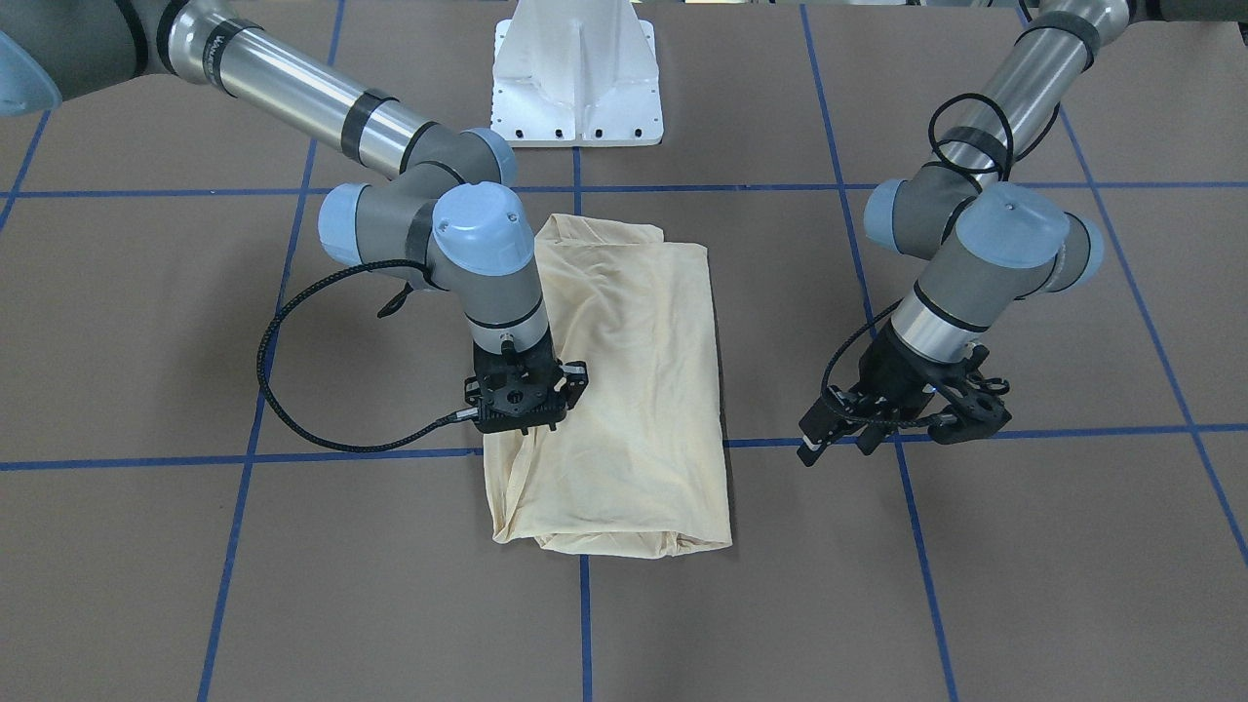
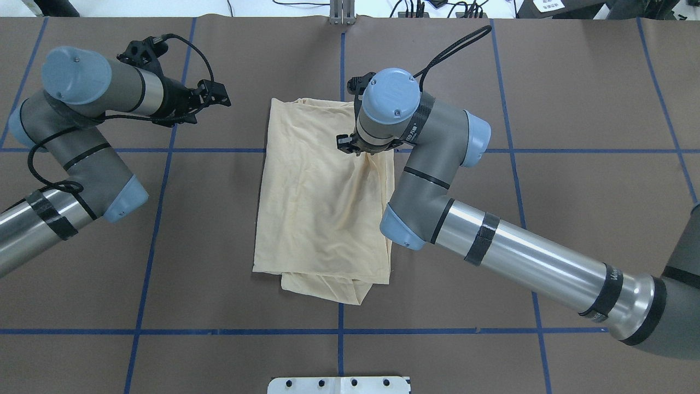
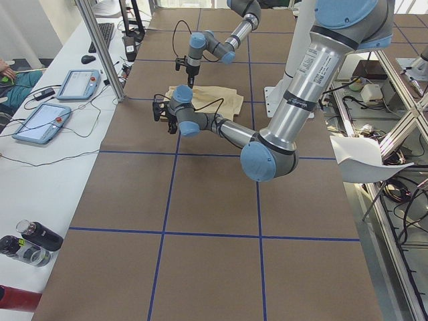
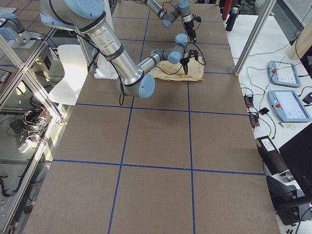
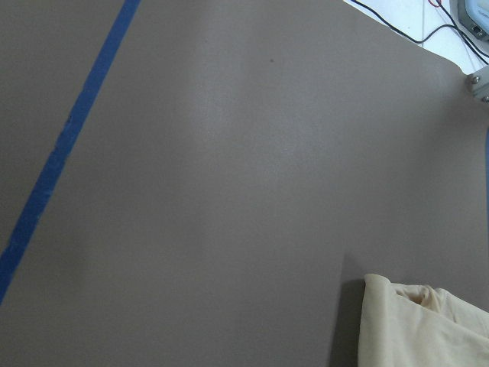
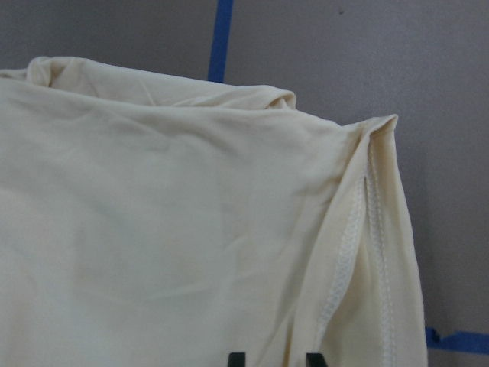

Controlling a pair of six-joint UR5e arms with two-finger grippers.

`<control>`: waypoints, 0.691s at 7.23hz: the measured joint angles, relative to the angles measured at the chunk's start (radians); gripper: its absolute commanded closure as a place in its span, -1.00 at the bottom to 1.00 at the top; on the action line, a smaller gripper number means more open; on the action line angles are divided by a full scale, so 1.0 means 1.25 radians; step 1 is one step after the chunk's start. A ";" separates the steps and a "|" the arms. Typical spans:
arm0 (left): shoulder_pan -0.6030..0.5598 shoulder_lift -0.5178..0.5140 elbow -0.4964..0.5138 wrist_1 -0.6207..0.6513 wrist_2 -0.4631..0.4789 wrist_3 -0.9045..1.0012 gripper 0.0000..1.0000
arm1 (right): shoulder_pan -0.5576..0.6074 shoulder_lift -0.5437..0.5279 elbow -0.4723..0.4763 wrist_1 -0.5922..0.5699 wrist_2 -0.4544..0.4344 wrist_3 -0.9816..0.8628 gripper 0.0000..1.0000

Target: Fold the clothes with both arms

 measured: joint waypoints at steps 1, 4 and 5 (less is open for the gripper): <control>0.000 0.000 0.000 0.000 0.000 -0.001 -1.00 | 0.000 -0.005 0.017 -0.024 0.012 -0.013 -0.13; 0.003 0.000 0.000 -0.001 0.001 -0.005 -1.00 | -0.001 -0.016 0.019 -0.043 0.011 -0.043 -0.02; 0.006 0.000 0.000 -0.001 0.001 -0.006 -1.00 | -0.001 -0.016 0.012 -0.043 0.004 -0.059 -0.02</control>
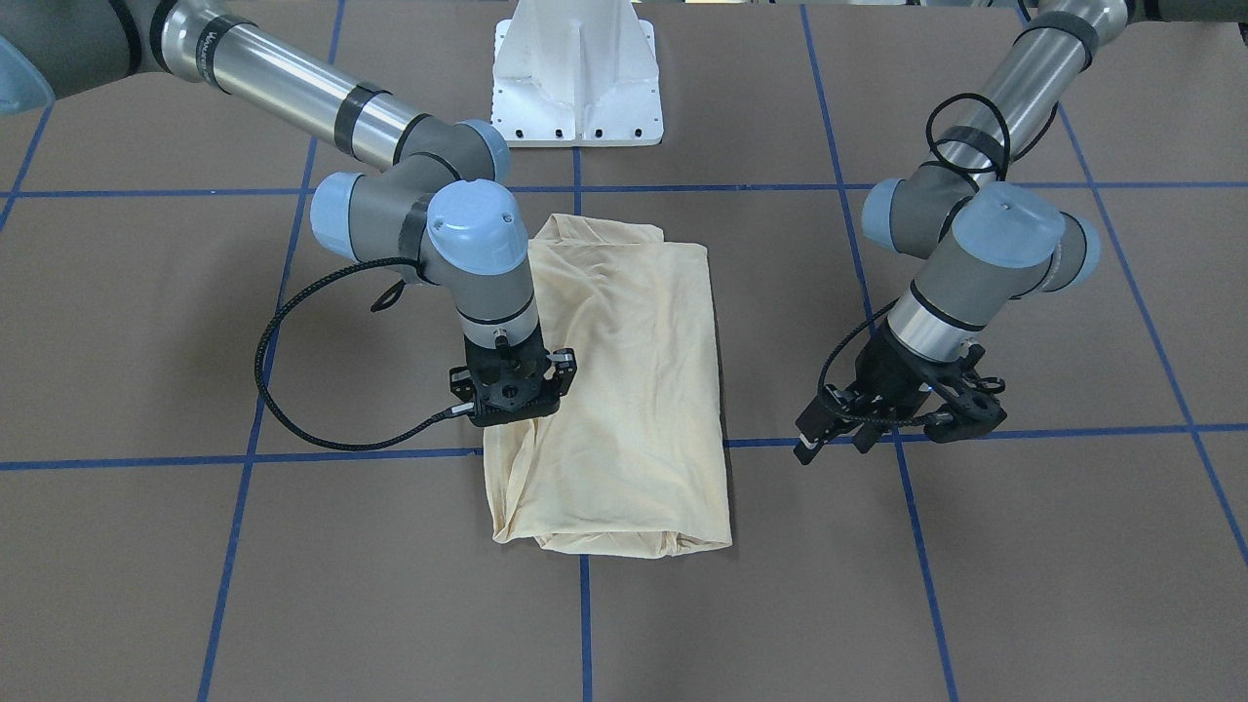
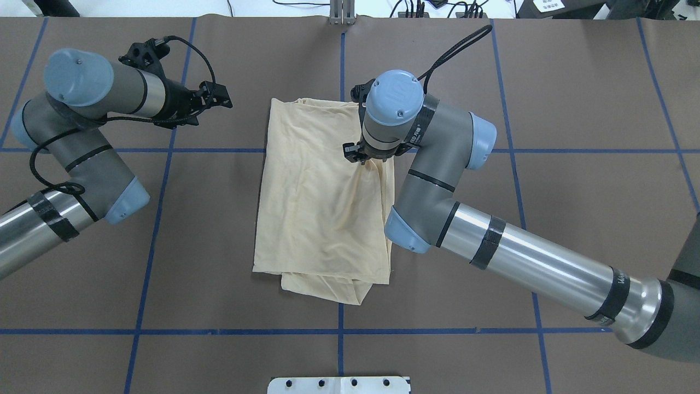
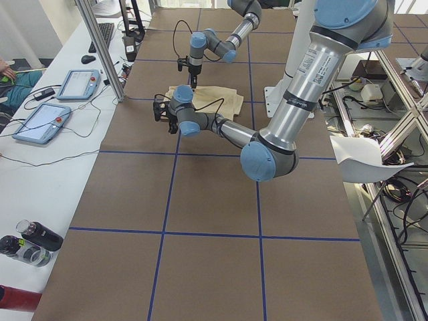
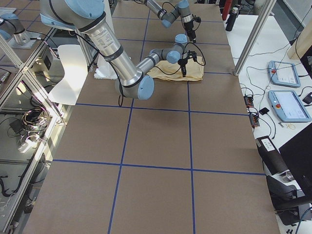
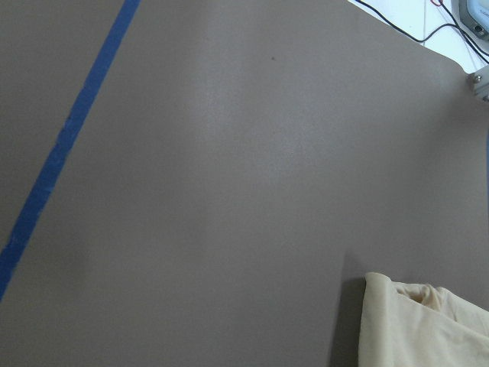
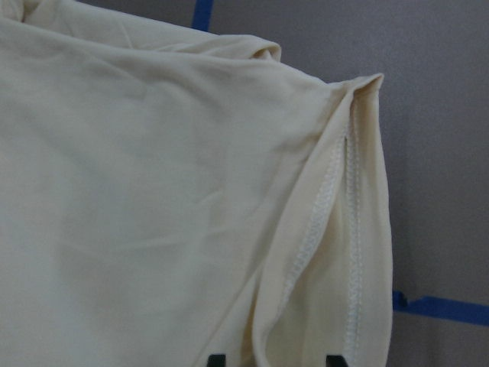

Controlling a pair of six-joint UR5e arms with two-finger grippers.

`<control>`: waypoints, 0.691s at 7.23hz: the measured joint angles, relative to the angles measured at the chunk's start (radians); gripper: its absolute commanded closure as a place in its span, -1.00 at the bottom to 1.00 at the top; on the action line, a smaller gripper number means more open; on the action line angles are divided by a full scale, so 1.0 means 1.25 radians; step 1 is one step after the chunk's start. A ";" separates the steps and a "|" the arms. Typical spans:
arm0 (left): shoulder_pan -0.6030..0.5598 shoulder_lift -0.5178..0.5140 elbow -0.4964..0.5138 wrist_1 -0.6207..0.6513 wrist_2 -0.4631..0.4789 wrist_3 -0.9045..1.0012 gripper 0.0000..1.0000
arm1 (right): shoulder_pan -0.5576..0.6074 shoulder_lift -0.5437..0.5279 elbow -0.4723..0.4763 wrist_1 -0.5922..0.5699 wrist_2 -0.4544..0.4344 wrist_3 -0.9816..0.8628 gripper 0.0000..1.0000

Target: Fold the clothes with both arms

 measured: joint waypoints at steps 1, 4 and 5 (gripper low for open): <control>0.001 0.000 0.000 0.000 0.000 0.000 -1.00 | 0.000 0.002 -0.008 0.000 -0.010 -0.015 -0.01; 0.002 0.002 0.001 0.000 0.000 0.003 -1.00 | 0.000 0.013 -0.030 0.004 -0.029 -0.039 0.64; 0.002 0.003 0.001 0.000 0.000 0.005 -1.00 | 0.000 0.016 -0.031 0.005 -0.030 -0.041 1.00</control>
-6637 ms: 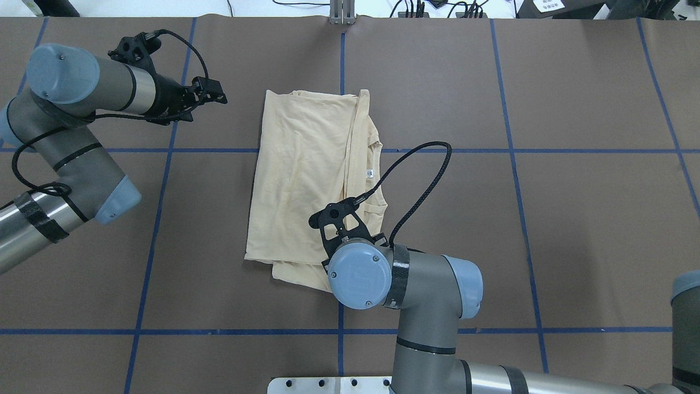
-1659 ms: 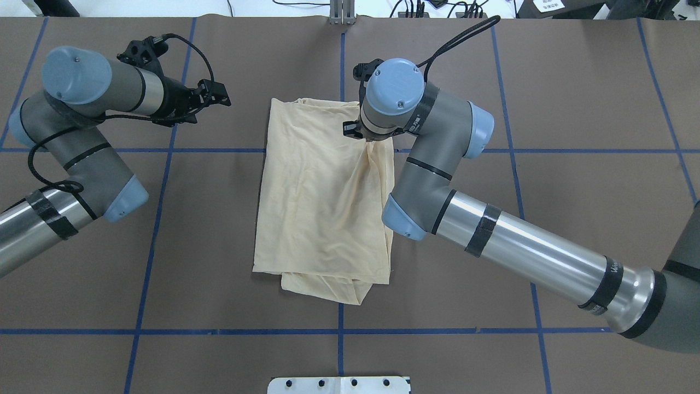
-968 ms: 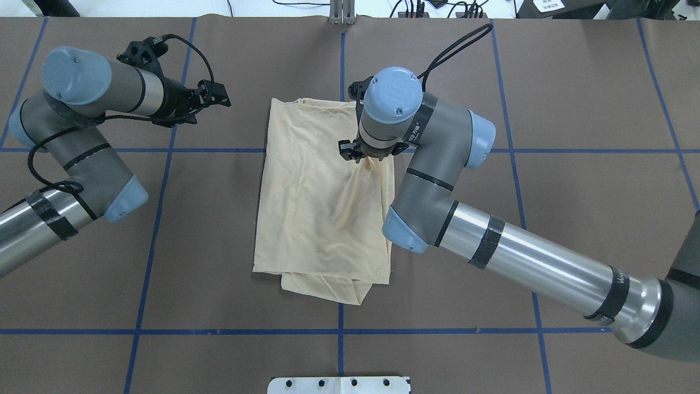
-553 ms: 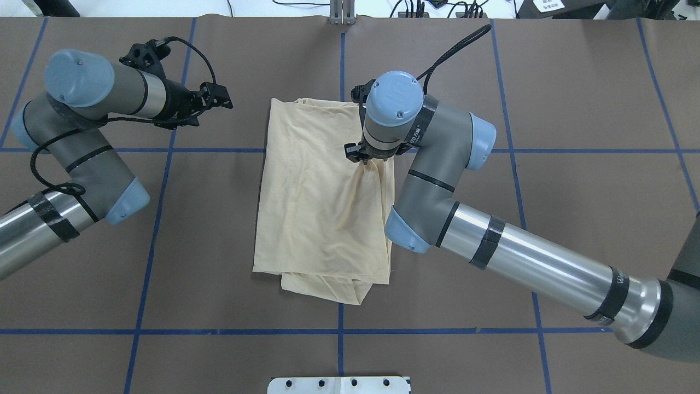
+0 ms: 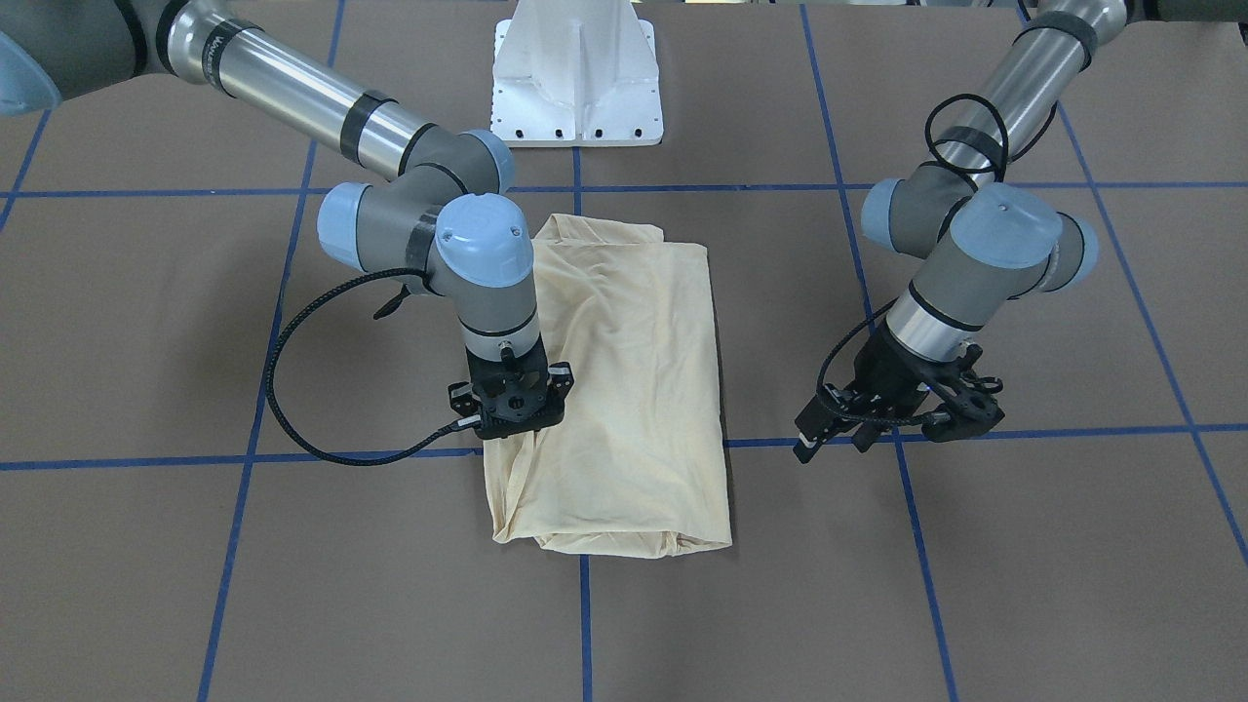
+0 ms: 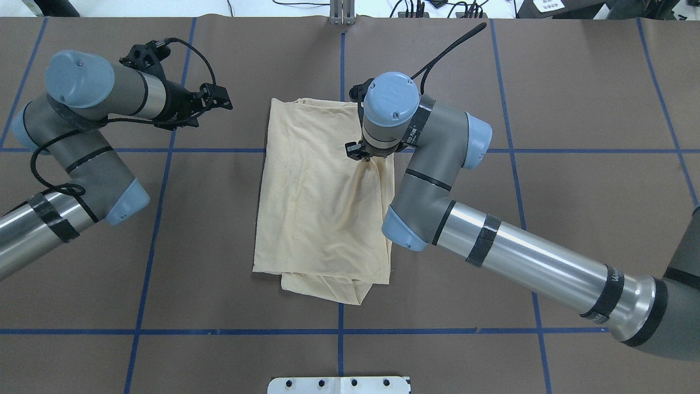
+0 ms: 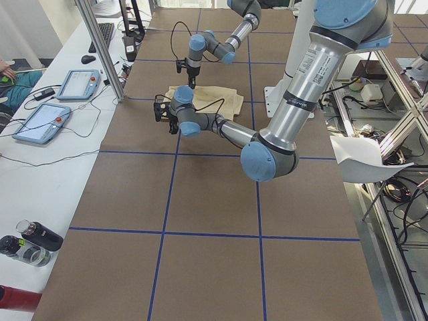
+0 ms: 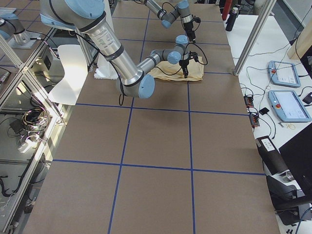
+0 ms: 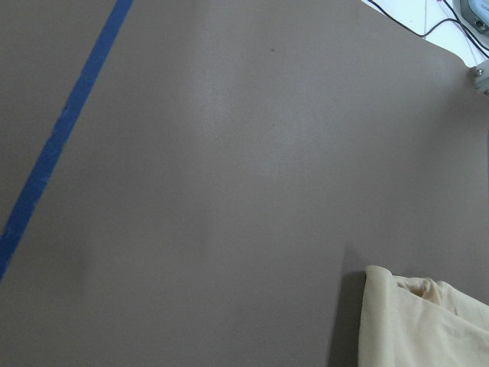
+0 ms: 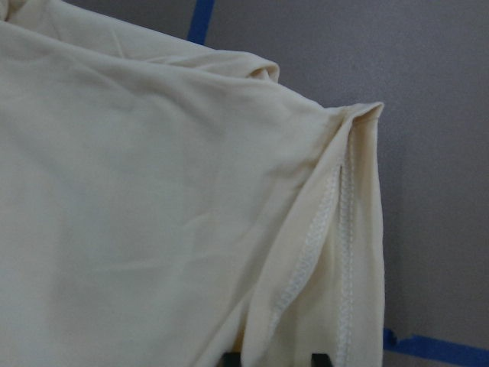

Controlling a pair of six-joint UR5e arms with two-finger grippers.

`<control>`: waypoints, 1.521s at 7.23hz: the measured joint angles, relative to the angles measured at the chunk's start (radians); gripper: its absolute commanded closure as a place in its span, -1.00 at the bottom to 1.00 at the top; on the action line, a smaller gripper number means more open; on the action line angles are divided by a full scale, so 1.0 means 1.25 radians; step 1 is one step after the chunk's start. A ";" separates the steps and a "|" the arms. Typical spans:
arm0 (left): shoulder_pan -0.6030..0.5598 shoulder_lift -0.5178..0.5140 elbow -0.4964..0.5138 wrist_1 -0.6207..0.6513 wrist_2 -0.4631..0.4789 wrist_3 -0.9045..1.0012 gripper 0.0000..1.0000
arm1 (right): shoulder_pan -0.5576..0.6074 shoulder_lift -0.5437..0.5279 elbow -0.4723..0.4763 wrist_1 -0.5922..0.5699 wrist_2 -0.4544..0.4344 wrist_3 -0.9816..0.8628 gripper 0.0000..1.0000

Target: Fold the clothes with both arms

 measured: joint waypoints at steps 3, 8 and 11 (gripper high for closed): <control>0.000 0.001 0.000 -0.001 0.000 0.001 -1.00 | 0.000 -0.002 0.003 0.001 0.002 -0.004 1.00; 0.000 -0.003 0.000 0.000 0.000 -0.006 -1.00 | 0.031 -0.084 0.077 0.005 0.071 -0.008 0.40; 0.001 -0.004 0.000 0.000 0.000 -0.007 -1.00 | 0.047 -0.103 0.099 0.007 0.091 0.002 -1.00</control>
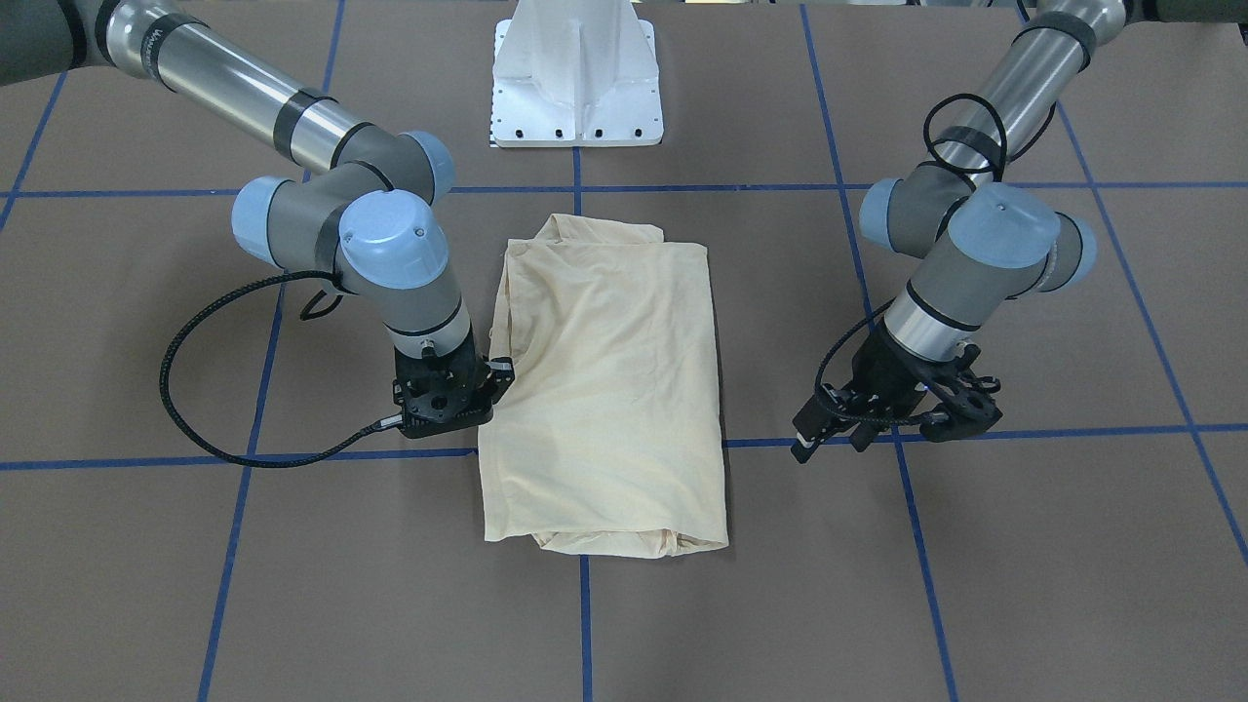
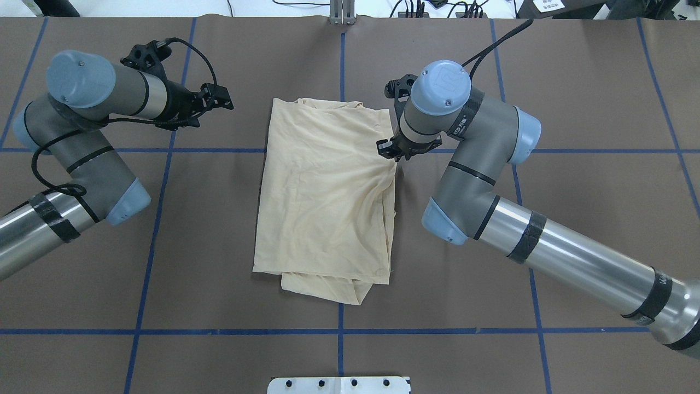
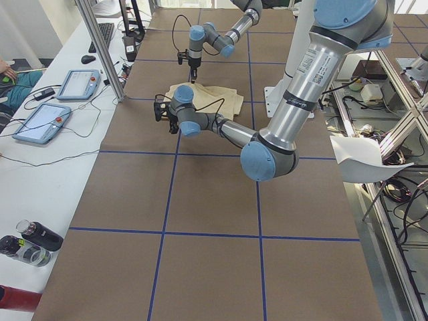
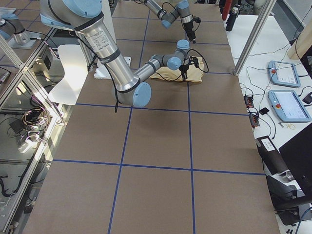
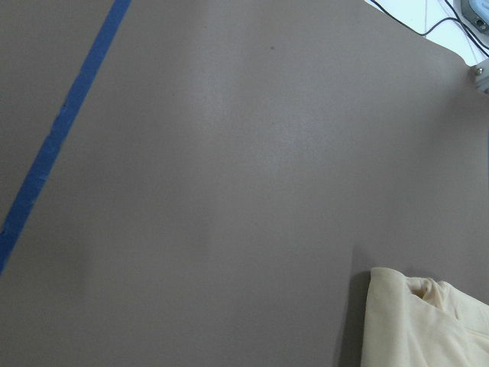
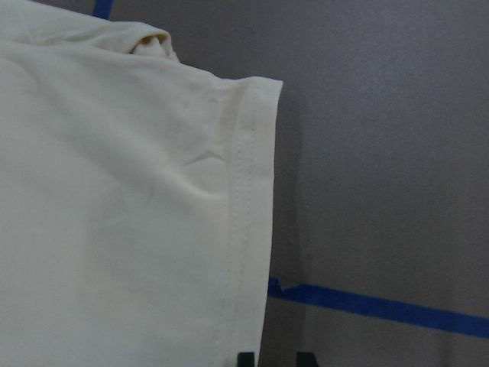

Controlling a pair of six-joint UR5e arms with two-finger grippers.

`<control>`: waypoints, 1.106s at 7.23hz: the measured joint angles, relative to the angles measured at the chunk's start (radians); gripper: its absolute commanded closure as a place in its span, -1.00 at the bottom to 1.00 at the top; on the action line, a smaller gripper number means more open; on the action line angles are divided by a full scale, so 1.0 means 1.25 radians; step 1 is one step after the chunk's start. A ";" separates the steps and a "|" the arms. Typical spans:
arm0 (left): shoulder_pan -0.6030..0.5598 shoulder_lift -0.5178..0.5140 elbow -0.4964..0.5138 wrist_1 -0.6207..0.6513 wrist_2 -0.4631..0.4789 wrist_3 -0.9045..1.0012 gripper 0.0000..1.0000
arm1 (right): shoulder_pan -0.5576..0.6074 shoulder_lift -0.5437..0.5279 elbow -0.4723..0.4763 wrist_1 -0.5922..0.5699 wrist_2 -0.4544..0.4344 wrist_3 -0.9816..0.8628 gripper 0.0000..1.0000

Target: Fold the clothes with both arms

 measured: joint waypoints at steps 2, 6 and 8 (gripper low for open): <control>0.000 0.000 -0.003 -0.001 0.000 0.000 -1.00 | 0.005 0.006 0.003 0.003 0.009 0.023 -1.00; 0.001 0.007 -0.046 0.002 -0.011 -0.019 -1.00 | -0.025 -0.047 0.097 0.068 0.068 0.233 -0.97; 0.001 0.009 -0.052 0.001 -0.018 -0.025 -1.00 | -0.088 -0.095 0.183 0.073 0.034 0.372 -0.89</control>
